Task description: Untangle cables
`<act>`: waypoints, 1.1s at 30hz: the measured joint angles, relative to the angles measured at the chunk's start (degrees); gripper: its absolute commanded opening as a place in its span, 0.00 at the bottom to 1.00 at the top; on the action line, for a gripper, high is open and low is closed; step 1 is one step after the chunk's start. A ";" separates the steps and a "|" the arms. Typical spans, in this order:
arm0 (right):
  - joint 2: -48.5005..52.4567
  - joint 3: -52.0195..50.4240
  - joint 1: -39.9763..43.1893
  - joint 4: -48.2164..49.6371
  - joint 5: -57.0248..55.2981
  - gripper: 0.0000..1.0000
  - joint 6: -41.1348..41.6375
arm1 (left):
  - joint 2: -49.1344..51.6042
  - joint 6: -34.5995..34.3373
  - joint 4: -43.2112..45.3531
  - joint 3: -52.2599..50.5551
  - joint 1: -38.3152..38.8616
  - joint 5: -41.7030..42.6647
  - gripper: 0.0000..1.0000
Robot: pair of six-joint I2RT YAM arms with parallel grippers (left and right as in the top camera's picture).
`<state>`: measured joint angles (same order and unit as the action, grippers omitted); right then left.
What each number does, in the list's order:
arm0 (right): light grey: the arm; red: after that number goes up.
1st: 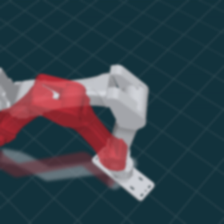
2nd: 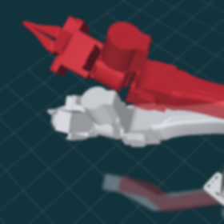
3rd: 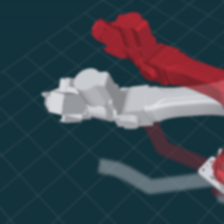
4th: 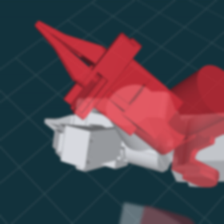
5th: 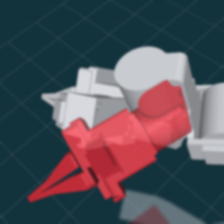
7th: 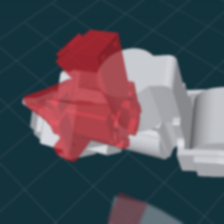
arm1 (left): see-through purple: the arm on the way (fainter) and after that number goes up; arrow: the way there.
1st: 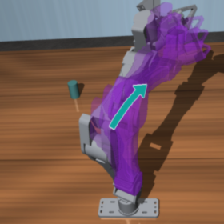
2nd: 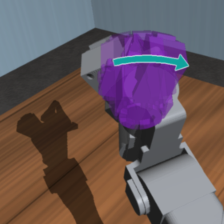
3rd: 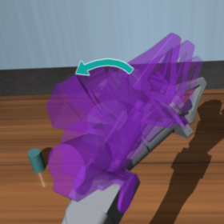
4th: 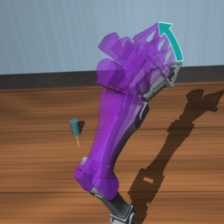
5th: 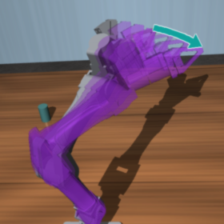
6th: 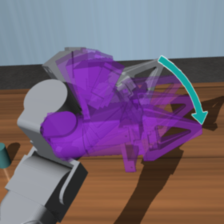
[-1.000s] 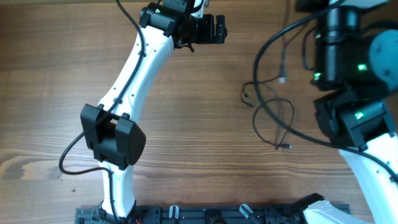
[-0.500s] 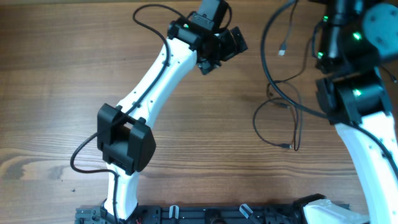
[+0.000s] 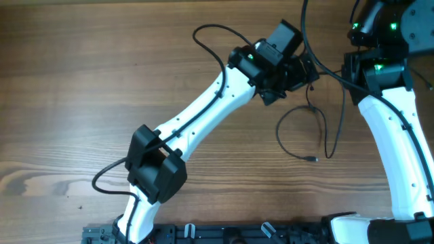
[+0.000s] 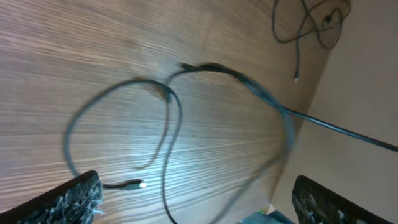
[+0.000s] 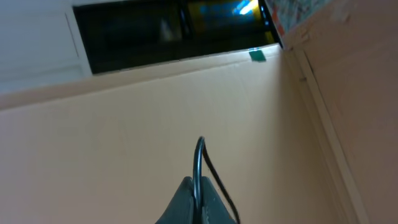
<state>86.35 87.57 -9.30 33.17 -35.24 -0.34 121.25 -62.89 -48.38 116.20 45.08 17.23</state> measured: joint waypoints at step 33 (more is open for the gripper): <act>0.00 0.02 1.46 -8.37 -2.78 0.04 0.42 | 12.83 3.23 -3.80 -0.04 3.58 -13.64 0.04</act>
<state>86.35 87.59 -7.84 24.80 -38.02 0.08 134.08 -59.66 -52.18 116.16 48.66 3.60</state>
